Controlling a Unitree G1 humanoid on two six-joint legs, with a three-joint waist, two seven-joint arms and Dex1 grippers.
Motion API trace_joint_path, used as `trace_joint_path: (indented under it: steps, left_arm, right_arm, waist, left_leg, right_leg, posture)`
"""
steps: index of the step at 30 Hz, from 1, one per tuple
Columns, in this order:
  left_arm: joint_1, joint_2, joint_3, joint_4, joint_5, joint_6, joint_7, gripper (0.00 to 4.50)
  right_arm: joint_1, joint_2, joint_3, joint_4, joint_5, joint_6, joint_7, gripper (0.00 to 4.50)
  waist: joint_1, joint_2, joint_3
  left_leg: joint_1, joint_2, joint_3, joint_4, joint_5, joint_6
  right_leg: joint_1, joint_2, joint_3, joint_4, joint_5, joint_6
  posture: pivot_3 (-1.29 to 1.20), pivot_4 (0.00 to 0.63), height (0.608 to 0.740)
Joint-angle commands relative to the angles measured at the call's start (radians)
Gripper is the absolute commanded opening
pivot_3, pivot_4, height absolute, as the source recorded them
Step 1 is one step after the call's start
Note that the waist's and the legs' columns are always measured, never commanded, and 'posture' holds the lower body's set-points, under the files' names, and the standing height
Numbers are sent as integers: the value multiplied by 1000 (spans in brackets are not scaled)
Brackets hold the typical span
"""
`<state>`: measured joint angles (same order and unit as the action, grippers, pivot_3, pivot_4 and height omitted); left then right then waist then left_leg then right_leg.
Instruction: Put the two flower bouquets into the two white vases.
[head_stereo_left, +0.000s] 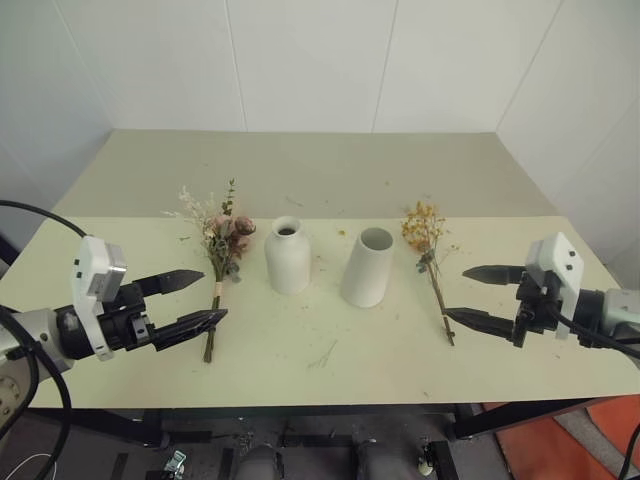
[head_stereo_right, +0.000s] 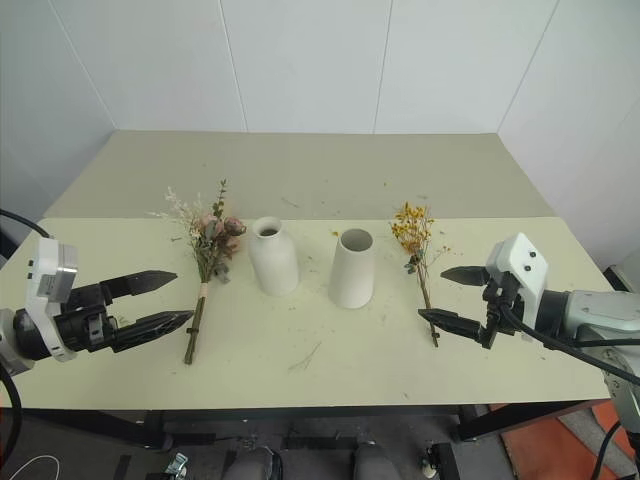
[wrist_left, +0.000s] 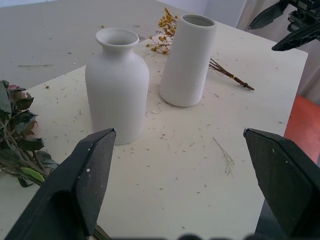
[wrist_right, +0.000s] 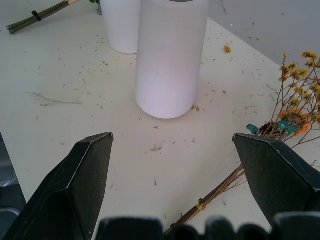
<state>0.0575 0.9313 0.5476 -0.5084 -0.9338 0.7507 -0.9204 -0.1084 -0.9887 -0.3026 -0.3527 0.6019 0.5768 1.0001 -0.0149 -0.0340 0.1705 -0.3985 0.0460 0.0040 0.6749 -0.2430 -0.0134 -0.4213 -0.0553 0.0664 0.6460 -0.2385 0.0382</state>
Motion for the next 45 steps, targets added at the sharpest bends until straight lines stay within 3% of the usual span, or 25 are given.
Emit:
trace_joint_path:
  steps: [1, 23, 27, 34, 37, 41, 45]
  left_arm:
    - [-6, 12, 28, -8, -12, -5, -4, 4463]
    - [-3, 19, 30, -6, -10, -3, 5, 4463]
    - [-16, 66, -28, -2, 65, 79, 127, 4463]
    - [-286, 76, -180, 96, 63, 395, 411, 4463]
    - [-390, 58, -208, 119, 37, 503, 462, 4463]
    - [-593, 44, -358, 203, 76, 762, 532, 4463]
    - [-726, 16, -495, 324, 128, 860, 575, 4463]
  right_arm:
    - [-14, -17, -45, -14, 0, -13, 2, 4500]
    - [-69, -27, -24, 30, -20, -27, 33, 4500]
    - [-90, -23, -15, 32, -24, -26, 36, 4500]
    - [-175, -15, 13, 34, -12, -18, 45, 4500]
    - [-199, -9, 21, 39, -15, -23, 52, 4500]
    - [-233, -2, 35, 42, -14, -35, 61, 4500]
    - [-247, 9, 46, 42, -16, -39, 63, 4500]
  waist:
    - [0, 0, 0]
    - [0, 0, 0]
    - [0, 0, 0]
    - [2, 0, 0]
    - [1, 0, 0]
    - [1, 0, 0]
    - [0, 0, 0]
  left_leg:
    - [0, 0, 0, 0, 0, 0]
    - [0, 0, 0, 0, 0, 0]
    - [0, 0, 0, 0, 0, 0]
    - [0, 0, -1, 1, 0, 0]
    - [-1, -1, -1, 0, 0, 0]
    - [-1, -1, -1, 1, 0, 0]
    - [-1, -2, -2, 0, 0, 0]
  right_leg:
    - [0, 0, 0, 0, 0, 0]
    - [0, 0, 0, 0, 0, 0]
    - [0, 0, 0, 0, 0, 0]
    - [0, 0, 0, 1, 0, 0]
    - [0, 0, 0, 0, 0, 1]
    - [-1, 0, 0, 0, 0, 1]
    - [0, 0, 0, 1, 0, 1]
  posture:
    - [0, 150, 740]
    - [0, 150, 740]
    - [0, 150, 740]
    - [0, 150, 740]
    - [0, 150, 740]
    - [0, 150, 740]
    - [0, 150, 740]
